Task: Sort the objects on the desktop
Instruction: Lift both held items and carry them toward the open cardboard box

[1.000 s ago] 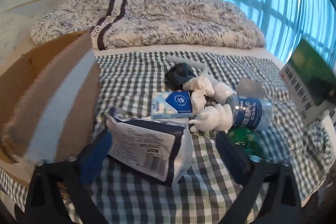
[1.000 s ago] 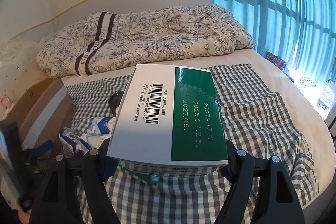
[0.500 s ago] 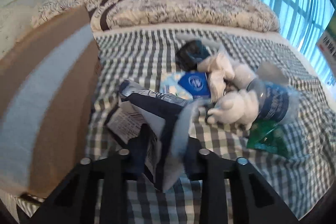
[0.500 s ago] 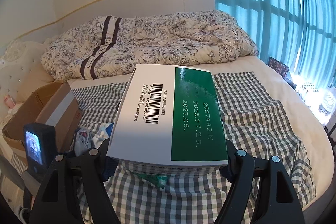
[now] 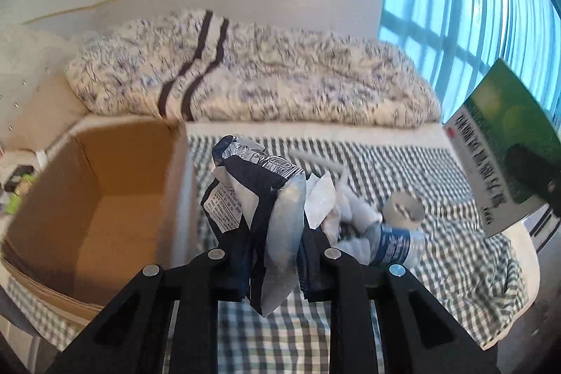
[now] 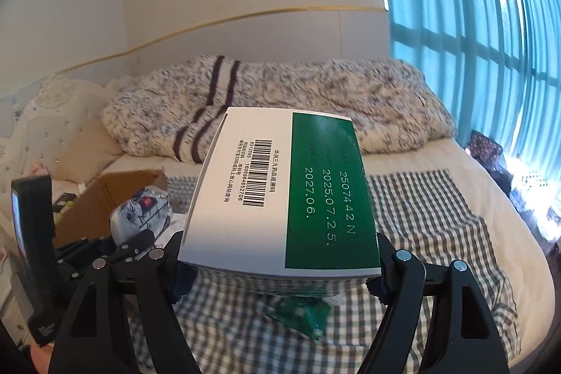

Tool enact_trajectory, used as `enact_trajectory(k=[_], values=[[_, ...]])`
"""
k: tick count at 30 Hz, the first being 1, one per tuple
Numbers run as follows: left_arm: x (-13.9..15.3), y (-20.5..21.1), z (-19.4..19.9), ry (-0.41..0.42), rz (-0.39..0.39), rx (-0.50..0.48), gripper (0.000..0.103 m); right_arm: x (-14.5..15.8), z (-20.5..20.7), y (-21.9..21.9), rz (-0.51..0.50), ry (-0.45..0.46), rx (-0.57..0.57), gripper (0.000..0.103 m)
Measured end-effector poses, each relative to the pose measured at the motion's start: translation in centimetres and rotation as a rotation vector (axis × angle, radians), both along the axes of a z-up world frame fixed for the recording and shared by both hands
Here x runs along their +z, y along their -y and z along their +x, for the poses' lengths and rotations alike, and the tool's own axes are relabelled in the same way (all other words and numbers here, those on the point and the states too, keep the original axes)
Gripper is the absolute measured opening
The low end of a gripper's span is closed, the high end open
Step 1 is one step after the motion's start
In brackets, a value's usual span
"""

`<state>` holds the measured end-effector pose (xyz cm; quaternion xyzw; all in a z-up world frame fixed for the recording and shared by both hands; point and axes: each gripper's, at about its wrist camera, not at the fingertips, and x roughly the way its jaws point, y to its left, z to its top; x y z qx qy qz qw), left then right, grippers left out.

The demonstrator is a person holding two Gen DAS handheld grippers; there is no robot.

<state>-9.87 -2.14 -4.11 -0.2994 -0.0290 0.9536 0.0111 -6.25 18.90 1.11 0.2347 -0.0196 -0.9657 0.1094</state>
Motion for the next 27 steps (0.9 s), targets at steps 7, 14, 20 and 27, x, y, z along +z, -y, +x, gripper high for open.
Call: enact_trajectory(k=[7, 14, 20, 27], values=[[4.6, 2.8, 2.0, -0.076, -0.045, 0.053, 0.021, 3.0, 0.8, 3.2, -0.014, -0.052, 0.085, 0.076], [7.5, 7.3, 3.9, -0.118, -0.077, 0.124, 0.021, 4.2, 0.7, 7.4, -0.015, -0.078, 0.176, 0.076], [8.0, 12.0, 4.8, -0.121, -0.093, 0.202, 0.021, 4.0, 0.7, 11.5, -0.010, -0.066, 0.249, 0.076], [6.8, 16.6, 4.4, -0.084, -0.068, 0.263, 0.021, 3.1, 0.1, 15.9, 0.004, -0.032, 0.316, 0.076]])
